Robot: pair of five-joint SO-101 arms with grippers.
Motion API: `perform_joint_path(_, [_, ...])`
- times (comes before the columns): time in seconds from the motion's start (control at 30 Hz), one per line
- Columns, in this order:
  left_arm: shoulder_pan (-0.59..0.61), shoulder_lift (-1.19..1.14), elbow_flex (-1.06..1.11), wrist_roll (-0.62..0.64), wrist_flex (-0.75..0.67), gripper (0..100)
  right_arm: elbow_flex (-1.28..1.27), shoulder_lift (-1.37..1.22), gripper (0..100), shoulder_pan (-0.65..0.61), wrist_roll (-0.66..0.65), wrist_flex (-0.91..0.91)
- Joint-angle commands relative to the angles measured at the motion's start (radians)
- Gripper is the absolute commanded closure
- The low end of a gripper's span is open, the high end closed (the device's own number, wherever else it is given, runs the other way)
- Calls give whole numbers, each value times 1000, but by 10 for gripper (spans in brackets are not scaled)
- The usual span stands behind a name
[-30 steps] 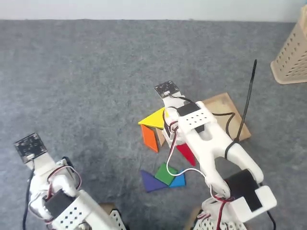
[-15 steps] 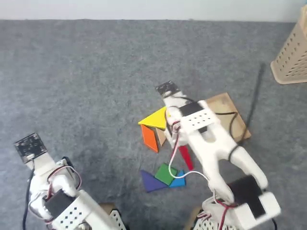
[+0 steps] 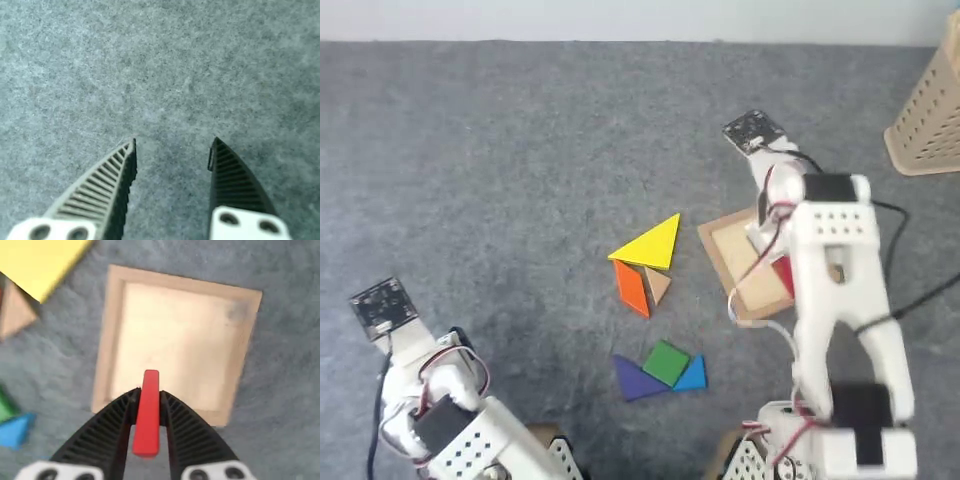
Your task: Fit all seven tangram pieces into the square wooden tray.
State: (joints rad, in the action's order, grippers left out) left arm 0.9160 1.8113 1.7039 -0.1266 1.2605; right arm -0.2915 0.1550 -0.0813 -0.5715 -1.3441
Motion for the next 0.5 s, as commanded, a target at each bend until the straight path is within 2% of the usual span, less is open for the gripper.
perform_joint_path(0.0, [-2, 11, -19, 9, 3, 775, 155, -117, 993, 45, -120, -16])
perform_joint_path(0.17, [-2, 11, -19, 9, 3, 775, 256, -318, 991, 54, -235, -16])
perform_joint_path(0.27, [-2, 11, -19, 9, 3, 775, 305, -406, 990, 68, -242, -16])
perform_joint_path(0.47, [-2, 11, -19, 9, 3, 775, 351, -449, 816, 91, -264, -12])
